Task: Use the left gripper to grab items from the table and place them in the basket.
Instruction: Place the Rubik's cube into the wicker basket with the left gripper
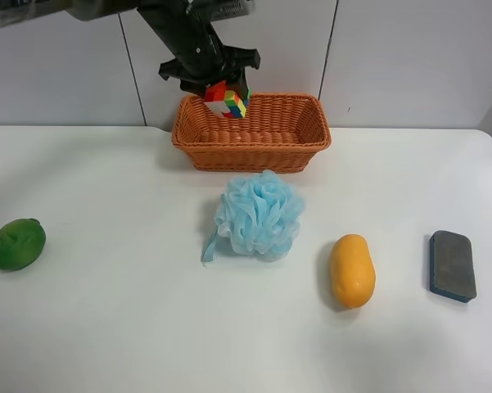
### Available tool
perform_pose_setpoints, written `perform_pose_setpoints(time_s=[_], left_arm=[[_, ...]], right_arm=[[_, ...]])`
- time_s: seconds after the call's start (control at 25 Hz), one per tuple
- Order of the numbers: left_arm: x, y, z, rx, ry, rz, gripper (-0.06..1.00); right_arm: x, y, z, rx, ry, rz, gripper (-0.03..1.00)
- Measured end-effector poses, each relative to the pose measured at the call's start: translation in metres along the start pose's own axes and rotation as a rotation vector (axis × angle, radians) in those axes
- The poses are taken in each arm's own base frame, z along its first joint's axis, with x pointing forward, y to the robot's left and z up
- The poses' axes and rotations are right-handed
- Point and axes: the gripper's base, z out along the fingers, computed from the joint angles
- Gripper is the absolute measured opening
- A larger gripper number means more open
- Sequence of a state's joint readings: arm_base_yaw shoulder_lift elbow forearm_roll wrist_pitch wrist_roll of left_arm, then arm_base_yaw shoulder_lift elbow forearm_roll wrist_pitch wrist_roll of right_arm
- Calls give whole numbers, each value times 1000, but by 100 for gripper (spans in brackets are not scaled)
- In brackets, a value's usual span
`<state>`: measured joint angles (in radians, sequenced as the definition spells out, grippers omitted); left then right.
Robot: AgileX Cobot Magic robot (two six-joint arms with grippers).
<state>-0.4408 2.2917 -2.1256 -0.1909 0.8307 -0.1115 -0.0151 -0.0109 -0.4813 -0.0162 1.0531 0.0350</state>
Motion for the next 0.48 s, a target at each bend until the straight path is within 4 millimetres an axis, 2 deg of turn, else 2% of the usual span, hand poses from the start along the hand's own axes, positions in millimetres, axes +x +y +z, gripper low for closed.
perform_pose_setpoints(time_s=[0.2,0.48], left_arm=[[9,5,26,5,18,14,56],[13,9,42,3,7,28,56]], right_arm=[[0,0,0,0,0,0,99],[0,0,0,0,0,0,99]])
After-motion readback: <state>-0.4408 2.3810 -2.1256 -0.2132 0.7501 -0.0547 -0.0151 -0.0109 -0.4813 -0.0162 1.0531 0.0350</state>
